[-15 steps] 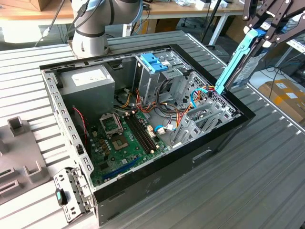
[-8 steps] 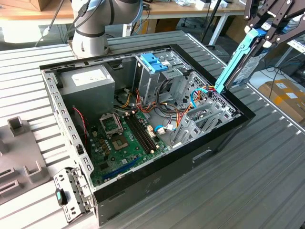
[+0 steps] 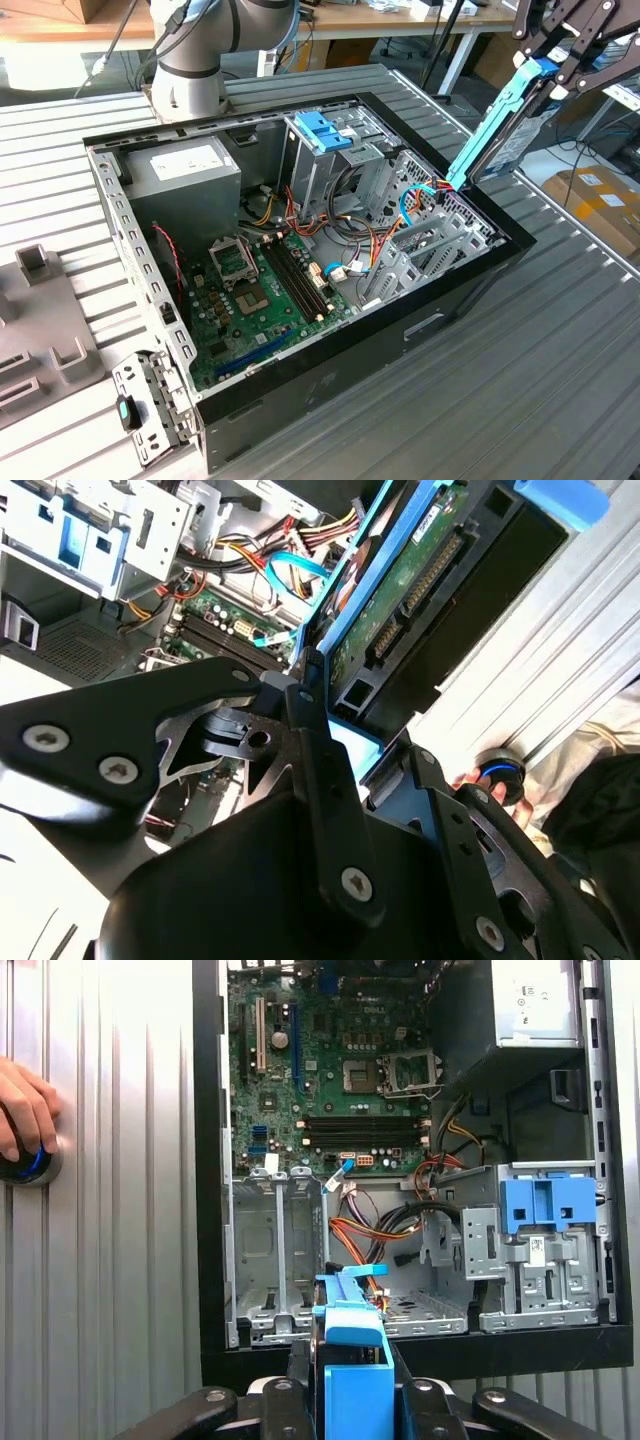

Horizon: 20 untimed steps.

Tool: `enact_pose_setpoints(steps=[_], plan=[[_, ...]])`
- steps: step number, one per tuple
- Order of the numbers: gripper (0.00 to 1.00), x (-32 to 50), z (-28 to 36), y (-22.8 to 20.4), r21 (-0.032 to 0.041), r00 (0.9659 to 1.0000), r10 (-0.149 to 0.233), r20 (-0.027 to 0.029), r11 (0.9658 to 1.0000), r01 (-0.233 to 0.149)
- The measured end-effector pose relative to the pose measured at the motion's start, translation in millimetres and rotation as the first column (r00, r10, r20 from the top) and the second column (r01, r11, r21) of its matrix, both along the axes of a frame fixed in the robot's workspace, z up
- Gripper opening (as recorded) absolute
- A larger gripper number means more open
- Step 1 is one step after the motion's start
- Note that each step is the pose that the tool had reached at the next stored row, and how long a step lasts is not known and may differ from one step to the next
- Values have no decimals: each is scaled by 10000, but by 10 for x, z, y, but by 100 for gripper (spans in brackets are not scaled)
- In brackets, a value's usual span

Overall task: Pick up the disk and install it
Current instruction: 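Pick up the disk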

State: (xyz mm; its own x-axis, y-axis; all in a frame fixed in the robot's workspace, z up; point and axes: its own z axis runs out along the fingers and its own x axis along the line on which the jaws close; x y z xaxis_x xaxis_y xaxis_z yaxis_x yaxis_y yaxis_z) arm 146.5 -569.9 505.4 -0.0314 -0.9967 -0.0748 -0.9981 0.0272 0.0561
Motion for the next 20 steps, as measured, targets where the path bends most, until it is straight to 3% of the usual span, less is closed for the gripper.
enact_pose_setpoints(steps=[17,20], plan=[[37,52,-2,-183,21,10000,1,-5,10000,-1],[37,62,-2,-244,29,10000,0,-6,10000,0]])
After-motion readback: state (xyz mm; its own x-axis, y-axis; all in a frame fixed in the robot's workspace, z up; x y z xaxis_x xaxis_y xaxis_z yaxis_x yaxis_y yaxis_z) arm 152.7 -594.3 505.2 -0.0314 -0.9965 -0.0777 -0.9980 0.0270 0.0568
